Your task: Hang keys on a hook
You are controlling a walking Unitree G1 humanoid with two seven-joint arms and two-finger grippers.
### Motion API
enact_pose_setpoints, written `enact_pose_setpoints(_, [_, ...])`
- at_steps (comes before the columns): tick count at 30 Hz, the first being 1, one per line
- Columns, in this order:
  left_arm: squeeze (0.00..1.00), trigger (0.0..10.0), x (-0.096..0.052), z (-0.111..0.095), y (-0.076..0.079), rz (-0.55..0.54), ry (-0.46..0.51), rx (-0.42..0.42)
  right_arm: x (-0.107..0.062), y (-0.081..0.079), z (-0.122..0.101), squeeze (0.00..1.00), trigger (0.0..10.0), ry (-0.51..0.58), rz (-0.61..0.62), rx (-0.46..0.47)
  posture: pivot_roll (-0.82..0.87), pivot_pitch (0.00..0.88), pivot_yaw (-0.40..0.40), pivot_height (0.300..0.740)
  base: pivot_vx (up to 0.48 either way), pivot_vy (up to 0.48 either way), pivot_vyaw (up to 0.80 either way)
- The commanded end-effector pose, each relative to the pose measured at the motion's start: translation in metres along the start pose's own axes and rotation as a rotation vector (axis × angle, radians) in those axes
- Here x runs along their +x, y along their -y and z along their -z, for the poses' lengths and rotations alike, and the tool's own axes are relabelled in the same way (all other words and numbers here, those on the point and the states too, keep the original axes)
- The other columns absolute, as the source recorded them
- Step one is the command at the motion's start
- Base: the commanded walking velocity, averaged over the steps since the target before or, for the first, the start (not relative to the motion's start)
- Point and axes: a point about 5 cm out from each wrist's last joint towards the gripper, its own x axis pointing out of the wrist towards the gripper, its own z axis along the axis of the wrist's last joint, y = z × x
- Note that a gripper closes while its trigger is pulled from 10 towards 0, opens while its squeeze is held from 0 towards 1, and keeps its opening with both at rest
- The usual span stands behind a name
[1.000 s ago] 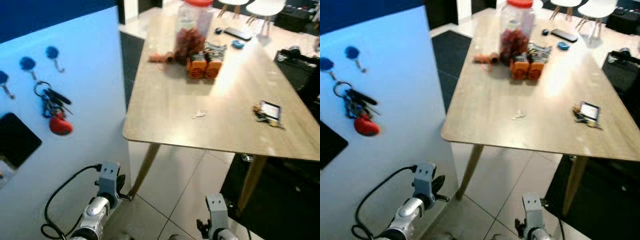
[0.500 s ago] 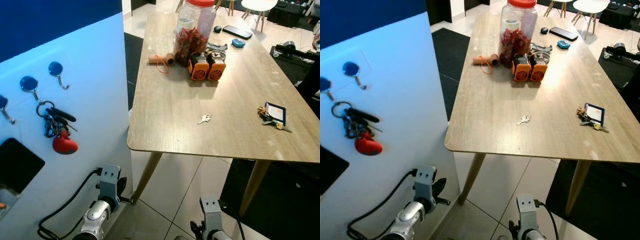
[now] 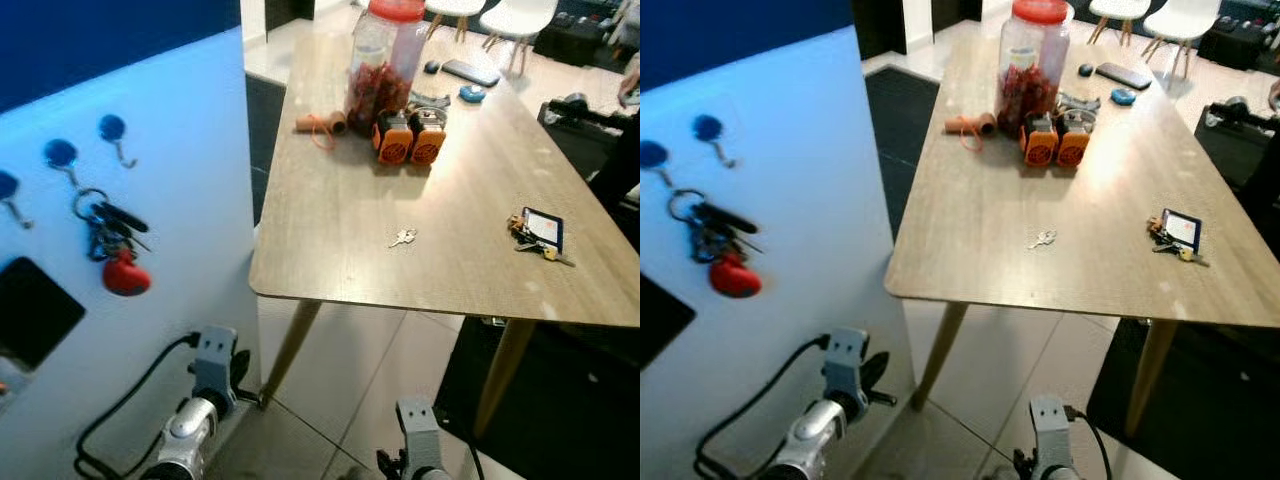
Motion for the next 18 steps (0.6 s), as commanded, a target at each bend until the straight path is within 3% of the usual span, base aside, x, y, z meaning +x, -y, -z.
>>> enact_pose_setpoints(1, [0.0, 10.0, 0.0, 0.0, 0.0009, 0.005, 0.001, 0.003, -0.0012, 0.0058, 0.0026, 0.0, 10.0, -0.017, 0.018, -0.011, 0.06, 0.064, -0.031, 0.74, 0.0, -0.458, 0.0])
enact_pose_setpoints(18, [0.0, 10.0, 0.0018, -0.0004, 0.0024, 0.006, -0.007, -0.003, -0.0016, 0.0081, 0.0038, 0.0, 10.0, -0.025, 0.028, -0.013, 0.05, 0.056, -0.03, 0.74, 0.0, -0.458, 0.0])
